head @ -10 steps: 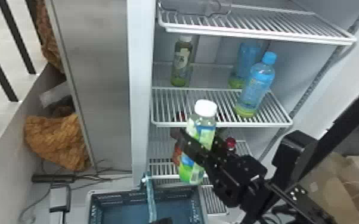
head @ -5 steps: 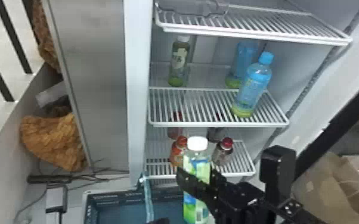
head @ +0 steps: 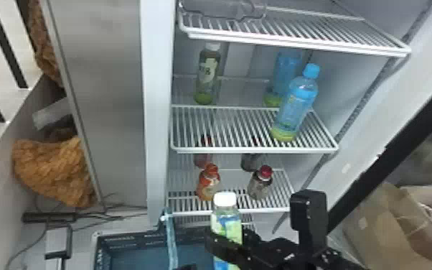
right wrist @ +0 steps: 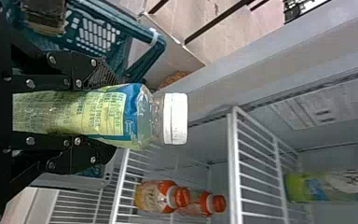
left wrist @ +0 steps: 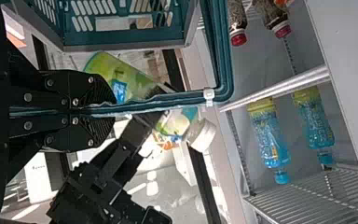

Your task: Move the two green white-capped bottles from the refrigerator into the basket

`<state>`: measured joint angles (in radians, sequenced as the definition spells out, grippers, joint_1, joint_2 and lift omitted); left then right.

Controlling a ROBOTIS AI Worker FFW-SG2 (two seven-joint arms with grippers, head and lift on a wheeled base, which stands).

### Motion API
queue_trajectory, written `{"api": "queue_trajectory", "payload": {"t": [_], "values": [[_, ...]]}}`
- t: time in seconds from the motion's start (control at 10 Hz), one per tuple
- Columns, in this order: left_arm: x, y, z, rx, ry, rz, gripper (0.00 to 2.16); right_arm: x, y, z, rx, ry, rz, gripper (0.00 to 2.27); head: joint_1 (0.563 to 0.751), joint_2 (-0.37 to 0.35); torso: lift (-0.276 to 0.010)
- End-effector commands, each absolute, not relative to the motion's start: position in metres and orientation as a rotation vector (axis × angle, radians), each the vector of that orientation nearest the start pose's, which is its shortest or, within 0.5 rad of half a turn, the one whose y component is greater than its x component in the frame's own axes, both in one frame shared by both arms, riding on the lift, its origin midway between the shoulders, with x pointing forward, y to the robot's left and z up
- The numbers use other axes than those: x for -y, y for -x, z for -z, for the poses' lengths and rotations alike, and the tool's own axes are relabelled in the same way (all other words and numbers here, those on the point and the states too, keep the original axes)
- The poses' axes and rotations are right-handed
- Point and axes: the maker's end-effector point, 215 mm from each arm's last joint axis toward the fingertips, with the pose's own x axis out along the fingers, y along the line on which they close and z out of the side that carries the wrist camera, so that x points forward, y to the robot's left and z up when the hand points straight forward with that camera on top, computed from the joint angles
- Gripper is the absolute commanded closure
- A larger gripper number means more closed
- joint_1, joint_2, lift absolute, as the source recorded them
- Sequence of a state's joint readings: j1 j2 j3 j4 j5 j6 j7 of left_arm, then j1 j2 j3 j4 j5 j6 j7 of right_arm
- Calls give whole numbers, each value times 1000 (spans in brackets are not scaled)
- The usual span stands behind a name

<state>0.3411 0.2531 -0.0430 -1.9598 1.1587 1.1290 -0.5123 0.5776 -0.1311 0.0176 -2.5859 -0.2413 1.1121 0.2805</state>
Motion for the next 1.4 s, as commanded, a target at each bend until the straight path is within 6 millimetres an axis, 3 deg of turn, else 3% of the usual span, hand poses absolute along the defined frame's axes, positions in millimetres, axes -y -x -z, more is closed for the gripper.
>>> {"api": "queue_trajectory", "payload": {"t": [0.0,0.3,0.8,1.0,1.3], "values": [[1,-277,382,-886,1046,1081,1179,117,-323,389,-718,-146,-486,892,695,-225,-4],[1,-277,382,-886,1046,1081,1177,115,-320,398,-752,-151,-500,891,695,-231,-4],[0,-277,382,-887,1048,1079,1177,108,-326,399,-731,-165,-534,525,695,-215,-4],[-1,-277,382,-884,1052,1076,1177,108,-333,393,-693,-166,-535,486,695,-210,-4],[-1,-276,383,-886,1056,1073,1177,121,-356,363,-548,-149,-497,377,695,-211,-4]]}}
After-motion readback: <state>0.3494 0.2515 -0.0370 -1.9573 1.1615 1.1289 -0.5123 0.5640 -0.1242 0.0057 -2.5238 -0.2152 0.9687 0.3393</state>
